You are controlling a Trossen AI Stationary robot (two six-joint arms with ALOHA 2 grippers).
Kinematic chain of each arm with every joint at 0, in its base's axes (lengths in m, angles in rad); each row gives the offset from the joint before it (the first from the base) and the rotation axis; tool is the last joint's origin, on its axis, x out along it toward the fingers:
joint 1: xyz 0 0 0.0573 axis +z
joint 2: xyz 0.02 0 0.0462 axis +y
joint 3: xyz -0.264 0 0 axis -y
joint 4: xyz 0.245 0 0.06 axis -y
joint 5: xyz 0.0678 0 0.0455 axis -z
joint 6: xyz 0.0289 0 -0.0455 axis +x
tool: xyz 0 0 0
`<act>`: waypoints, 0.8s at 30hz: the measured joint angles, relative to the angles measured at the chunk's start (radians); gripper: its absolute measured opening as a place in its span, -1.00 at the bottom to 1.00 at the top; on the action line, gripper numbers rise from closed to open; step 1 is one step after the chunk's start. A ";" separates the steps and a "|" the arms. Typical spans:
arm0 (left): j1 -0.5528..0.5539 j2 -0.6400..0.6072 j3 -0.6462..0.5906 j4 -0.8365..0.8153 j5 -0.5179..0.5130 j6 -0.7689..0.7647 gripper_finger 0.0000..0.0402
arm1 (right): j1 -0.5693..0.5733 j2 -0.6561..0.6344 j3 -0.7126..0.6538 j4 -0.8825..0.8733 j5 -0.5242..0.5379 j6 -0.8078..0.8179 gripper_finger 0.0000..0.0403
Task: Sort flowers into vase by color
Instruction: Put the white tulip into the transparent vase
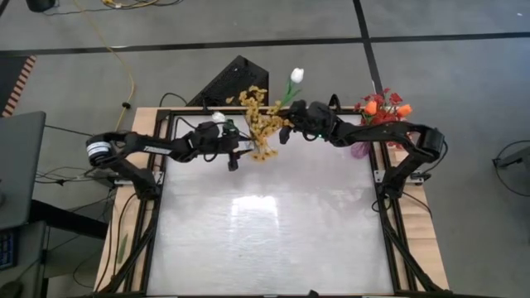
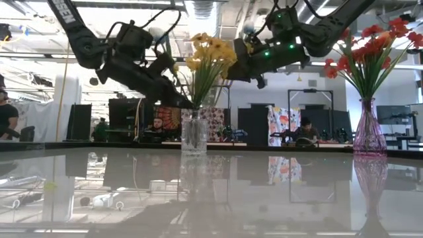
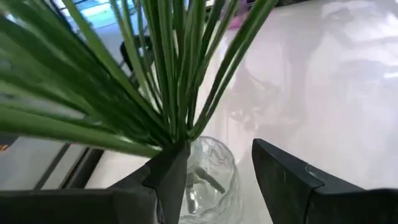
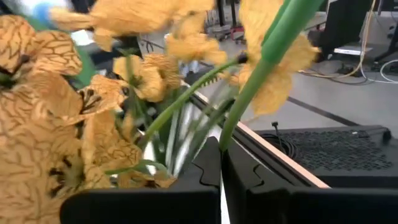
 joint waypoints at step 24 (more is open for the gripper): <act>0.089 0.026 0.000 -0.051 0.075 -0.018 -0.15 | 0.124 -0.079 0.000 -0.056 0.095 -0.070 -0.88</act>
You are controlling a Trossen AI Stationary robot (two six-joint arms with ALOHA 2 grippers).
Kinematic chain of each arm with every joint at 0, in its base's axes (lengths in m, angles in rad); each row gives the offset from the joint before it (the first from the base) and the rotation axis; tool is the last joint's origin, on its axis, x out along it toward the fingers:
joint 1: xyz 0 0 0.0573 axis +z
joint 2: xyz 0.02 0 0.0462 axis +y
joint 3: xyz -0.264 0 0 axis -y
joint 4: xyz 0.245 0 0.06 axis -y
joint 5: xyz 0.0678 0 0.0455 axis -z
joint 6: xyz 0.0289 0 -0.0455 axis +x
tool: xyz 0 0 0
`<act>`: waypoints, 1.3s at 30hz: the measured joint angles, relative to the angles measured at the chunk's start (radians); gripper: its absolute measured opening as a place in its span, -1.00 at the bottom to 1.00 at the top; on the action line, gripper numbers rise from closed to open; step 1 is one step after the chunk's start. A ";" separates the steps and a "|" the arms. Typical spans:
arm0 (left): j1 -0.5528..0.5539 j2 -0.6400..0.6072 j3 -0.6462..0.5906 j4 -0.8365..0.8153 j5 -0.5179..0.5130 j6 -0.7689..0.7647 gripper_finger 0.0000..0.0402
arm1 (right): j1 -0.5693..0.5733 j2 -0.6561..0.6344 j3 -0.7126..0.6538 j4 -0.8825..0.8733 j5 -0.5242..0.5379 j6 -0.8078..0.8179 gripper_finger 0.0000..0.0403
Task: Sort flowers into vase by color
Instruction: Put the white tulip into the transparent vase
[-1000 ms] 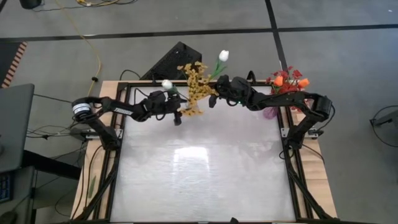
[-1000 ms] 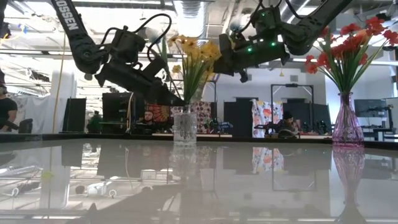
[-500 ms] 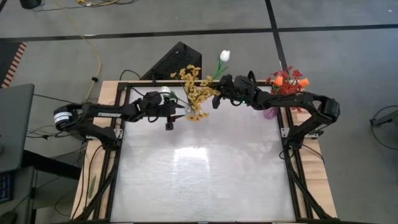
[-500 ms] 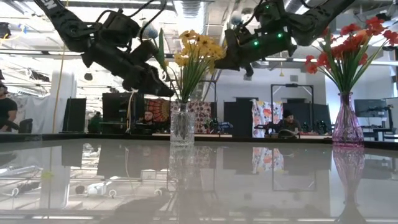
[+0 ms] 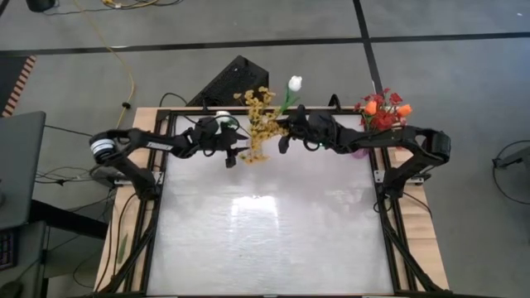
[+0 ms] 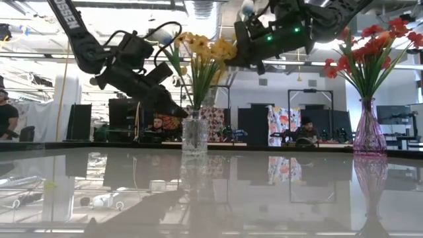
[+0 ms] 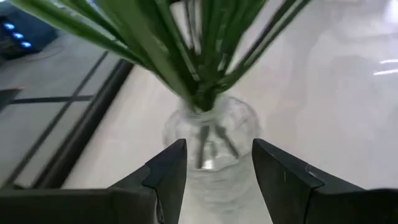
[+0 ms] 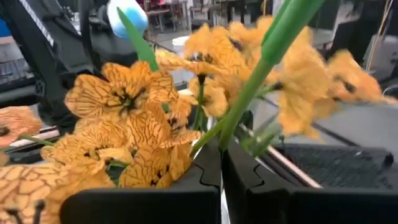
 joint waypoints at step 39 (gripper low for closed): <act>0.011 0.080 0.008 0.152 -0.031 -0.065 -0.15 | 0.014 0.117 0.002 0.123 0.007 -0.008 -0.88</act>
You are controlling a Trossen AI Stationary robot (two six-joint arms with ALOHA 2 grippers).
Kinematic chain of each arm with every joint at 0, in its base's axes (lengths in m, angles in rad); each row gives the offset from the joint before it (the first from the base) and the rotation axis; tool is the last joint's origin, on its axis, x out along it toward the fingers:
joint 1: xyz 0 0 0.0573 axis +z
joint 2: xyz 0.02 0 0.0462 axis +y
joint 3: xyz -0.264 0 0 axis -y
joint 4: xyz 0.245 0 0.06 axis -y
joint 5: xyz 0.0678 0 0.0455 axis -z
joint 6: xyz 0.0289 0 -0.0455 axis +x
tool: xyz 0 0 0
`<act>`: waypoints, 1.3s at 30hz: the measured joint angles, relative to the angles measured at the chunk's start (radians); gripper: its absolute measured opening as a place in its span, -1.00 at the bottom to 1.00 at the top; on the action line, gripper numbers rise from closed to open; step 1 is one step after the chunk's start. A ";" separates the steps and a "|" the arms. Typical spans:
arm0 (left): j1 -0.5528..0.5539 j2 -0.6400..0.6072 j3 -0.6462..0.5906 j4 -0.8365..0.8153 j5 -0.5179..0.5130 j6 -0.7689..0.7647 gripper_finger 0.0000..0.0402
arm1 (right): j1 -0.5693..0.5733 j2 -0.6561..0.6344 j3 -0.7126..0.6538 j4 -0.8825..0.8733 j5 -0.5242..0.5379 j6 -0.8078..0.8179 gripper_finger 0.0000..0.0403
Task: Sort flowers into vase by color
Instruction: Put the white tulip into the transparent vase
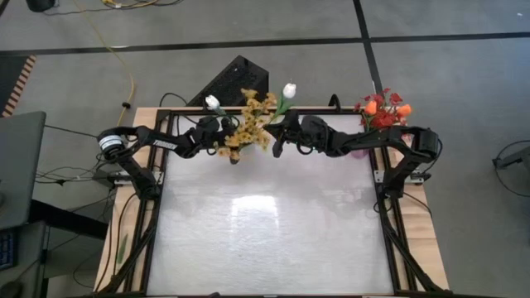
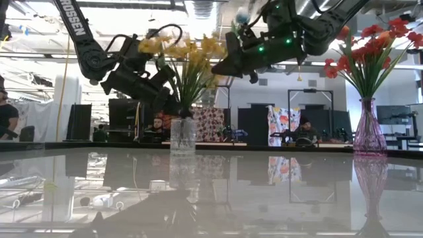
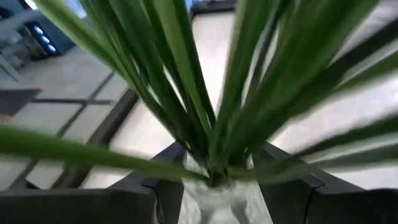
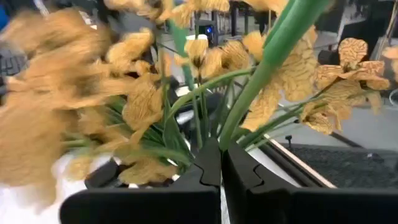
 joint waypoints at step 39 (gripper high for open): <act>0.000 0.017 0.001 -0.005 0.035 0.014 -0.42 | 0.032 0.014 0.063 -0.061 -0.018 0.011 -0.88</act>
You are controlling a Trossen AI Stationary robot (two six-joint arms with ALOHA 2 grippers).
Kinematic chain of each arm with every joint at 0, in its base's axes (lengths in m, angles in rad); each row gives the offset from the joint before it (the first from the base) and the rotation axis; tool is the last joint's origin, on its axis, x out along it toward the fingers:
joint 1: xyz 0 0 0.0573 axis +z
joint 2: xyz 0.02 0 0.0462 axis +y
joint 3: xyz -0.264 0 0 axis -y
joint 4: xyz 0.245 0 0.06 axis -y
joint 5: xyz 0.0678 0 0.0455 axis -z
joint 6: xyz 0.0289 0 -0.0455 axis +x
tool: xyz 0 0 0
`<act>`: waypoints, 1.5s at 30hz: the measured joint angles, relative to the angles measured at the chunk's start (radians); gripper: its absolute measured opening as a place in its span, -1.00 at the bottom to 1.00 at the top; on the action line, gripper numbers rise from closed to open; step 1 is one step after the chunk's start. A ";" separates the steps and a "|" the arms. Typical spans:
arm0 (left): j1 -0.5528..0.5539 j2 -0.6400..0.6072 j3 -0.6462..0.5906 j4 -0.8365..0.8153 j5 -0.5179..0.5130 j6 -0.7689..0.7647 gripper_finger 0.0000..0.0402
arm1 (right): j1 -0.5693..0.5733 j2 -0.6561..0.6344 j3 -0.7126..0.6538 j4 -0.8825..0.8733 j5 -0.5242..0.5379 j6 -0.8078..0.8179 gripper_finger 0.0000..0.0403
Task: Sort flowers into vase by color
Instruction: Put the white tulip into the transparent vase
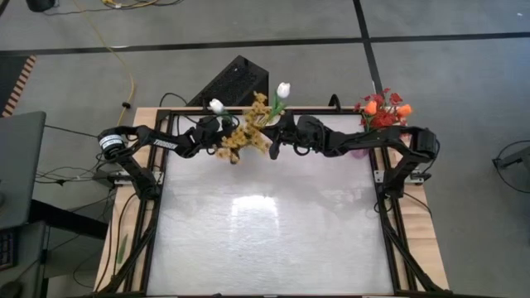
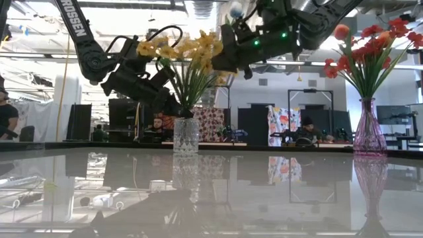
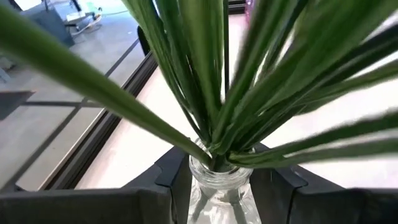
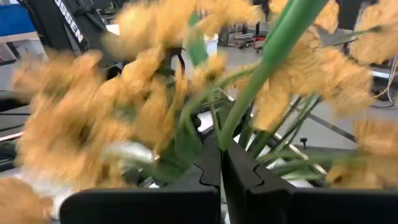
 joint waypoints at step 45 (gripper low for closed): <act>0.002 -0.004 -0.002 -0.008 -0.006 0.004 0.01 | 0.072 0.001 -0.005 0.046 0.165 -0.138 -0.88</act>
